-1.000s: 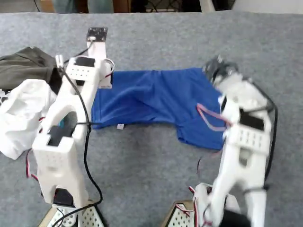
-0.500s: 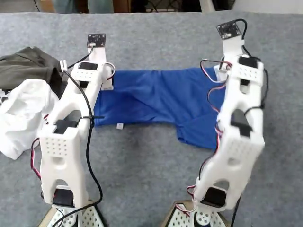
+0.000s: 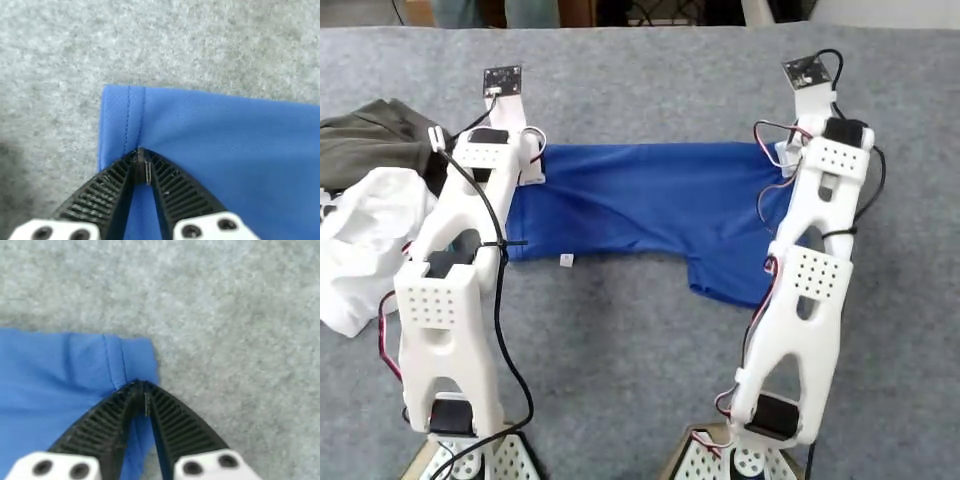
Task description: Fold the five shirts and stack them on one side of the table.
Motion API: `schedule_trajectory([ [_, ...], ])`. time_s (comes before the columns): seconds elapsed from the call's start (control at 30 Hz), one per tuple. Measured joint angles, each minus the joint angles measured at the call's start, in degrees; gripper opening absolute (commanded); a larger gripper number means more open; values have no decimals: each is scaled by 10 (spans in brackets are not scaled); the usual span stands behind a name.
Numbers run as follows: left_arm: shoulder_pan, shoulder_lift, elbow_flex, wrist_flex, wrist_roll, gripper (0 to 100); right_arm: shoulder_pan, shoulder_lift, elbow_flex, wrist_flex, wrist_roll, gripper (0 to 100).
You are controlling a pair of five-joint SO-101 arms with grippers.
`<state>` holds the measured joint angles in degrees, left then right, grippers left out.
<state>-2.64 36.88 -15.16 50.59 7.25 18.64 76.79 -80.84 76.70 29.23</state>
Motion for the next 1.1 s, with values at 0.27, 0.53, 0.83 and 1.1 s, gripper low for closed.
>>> schedule_trajectory([
  [0.27, 43, -74, -39, 19, 0, 29, 4, 41, -118, 71, 16, 15],
  [0.53, 27, -45, -59, -39, 33, 29, 5, 41, -120, 76, 2, 15],
  [0.83, -10, 100, -144, -20, 50, 28, 7, 41, -120, 76, 2, 15],
  [1.1, -24, 189, -309, 55, 51, 28, 8, 15, -120, 95, -17, 15],
])
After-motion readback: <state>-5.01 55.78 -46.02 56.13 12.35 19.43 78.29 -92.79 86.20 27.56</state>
